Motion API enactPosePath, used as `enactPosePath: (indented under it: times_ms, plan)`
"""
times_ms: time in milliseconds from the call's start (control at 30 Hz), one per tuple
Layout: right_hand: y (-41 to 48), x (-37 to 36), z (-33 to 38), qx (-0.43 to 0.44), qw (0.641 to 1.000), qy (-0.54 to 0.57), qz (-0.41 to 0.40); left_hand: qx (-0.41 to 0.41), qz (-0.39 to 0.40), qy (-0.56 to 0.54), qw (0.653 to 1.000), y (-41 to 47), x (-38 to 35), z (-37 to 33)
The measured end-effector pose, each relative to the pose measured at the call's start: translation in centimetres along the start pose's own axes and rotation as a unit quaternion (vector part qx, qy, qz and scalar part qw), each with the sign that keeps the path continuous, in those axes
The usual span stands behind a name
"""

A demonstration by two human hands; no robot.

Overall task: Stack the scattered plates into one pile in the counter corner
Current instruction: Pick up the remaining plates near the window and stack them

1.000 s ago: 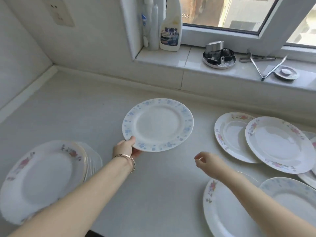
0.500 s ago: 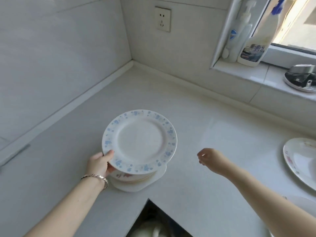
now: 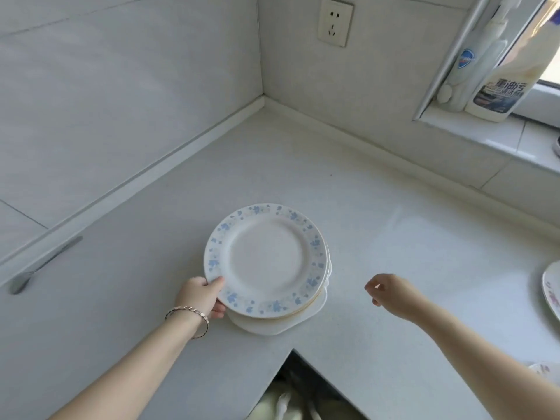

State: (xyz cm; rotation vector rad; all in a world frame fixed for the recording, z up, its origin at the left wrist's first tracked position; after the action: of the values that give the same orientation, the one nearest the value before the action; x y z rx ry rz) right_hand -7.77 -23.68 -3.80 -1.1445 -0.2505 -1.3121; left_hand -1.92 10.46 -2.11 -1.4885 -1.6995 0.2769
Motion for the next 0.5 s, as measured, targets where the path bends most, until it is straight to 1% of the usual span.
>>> enactPosePath:
  times_ms: [67,133,167,200,267,300,367,433,500]
  plan:
    - [0.0,-0.5,0.1,0.0,1.0,-0.007,0.007,-0.038,-0.023,0.103,0.994,0.2,0.2,0.0]
    - [0.1,-1.1,0.1,0.001,1.0,-0.012,0.016,-0.092,-0.071,0.209,0.971,-0.1,0.1,-0.2]
    - [0.1,-1.4,0.2,0.001,1.0,-0.009,0.021,-0.115,-0.089,0.218,0.965,-0.3,-0.1,-0.2]
    - [0.2,-1.7,0.1,0.0,1.0,-0.006,0.027,-0.132,-0.093,0.191,0.968,-0.5,-0.5,0.0]
    - [0.3,-2.0,0.0,0.0,0.999,-0.005,0.034,-0.134,-0.056,0.068,0.987,-0.8,-1.8,0.5]
    - [0.3,-2.1,-0.1,0.0,0.999,-0.005,0.037,-0.128,-0.044,0.012,0.991,-1.1,-2.5,0.7]
    - [0.4,-2.3,-0.2,0.002,0.999,-0.005,0.042,-0.117,-0.043,-0.062,0.99,-1.8,-3.9,0.9]
    - [0.5,-2.5,-0.4,0.003,0.999,-0.009,0.048,-0.107,-0.066,-0.138,0.982,-1.8,-4.9,1.3]
    - [0.5,-2.6,-0.7,0.0,0.999,-0.01,0.052,-0.087,-0.088,-0.184,0.975,-1.5,-5.2,1.2]
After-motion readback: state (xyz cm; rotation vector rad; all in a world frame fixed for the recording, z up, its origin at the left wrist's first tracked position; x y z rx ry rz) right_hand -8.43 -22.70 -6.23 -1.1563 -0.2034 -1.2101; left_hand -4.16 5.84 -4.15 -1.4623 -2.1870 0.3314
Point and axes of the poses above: each hand's wrist, its own y-axis towards the middle knuckle, its own x-axis out of the back of the hand, z = x × y, the point moved 4 cm from there along y, towards the middle knuckle, and after that the axes turned 6 degrees about x, right-handed, at the moved point
